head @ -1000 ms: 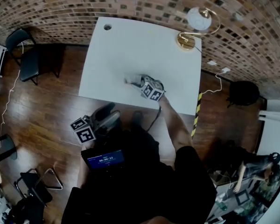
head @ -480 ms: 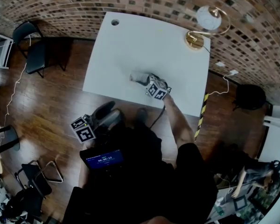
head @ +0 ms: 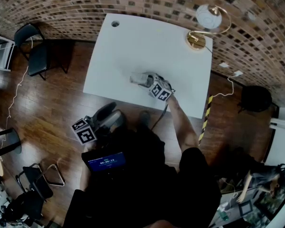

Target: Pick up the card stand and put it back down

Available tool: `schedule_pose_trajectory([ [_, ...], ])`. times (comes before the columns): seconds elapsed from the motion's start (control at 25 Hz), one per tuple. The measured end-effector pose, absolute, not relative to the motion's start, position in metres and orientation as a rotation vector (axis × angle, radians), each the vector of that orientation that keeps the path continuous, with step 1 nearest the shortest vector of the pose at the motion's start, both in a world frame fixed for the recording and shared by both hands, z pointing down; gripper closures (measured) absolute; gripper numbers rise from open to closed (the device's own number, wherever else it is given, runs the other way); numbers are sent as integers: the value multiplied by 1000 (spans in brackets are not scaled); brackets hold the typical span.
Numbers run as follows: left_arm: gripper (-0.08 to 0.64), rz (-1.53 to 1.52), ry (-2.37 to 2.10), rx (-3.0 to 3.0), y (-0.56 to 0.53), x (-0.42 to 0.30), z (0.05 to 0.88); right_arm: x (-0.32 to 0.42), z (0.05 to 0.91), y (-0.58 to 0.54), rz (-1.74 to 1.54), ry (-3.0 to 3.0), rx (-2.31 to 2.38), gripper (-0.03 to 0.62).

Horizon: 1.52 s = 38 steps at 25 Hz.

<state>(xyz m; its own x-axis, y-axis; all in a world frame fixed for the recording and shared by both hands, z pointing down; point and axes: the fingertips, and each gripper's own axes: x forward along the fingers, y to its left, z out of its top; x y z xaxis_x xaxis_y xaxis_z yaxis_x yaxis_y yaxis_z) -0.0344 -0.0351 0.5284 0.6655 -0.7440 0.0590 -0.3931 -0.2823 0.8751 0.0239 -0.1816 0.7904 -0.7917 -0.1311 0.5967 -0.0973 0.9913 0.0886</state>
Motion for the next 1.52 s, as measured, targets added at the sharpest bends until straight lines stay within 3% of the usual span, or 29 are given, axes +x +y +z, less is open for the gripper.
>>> schedule_pose_trajectory([
  [0.44,305,-462,-944,1873,-12,-23,528,125,704,-191,353,-2754,771,319],
  [0.68,307,-427,-875,1920,8,-8,521,141,650,-136,676,-2930,896,448],
  [0.92,305,-453,-821,1985,39,-26,505,118,594,-49,686,-3067,830,529],
  [1.52,305,-673,-514,2077,228,-123,479,35,488,205,548,-2974,1052,540],
])
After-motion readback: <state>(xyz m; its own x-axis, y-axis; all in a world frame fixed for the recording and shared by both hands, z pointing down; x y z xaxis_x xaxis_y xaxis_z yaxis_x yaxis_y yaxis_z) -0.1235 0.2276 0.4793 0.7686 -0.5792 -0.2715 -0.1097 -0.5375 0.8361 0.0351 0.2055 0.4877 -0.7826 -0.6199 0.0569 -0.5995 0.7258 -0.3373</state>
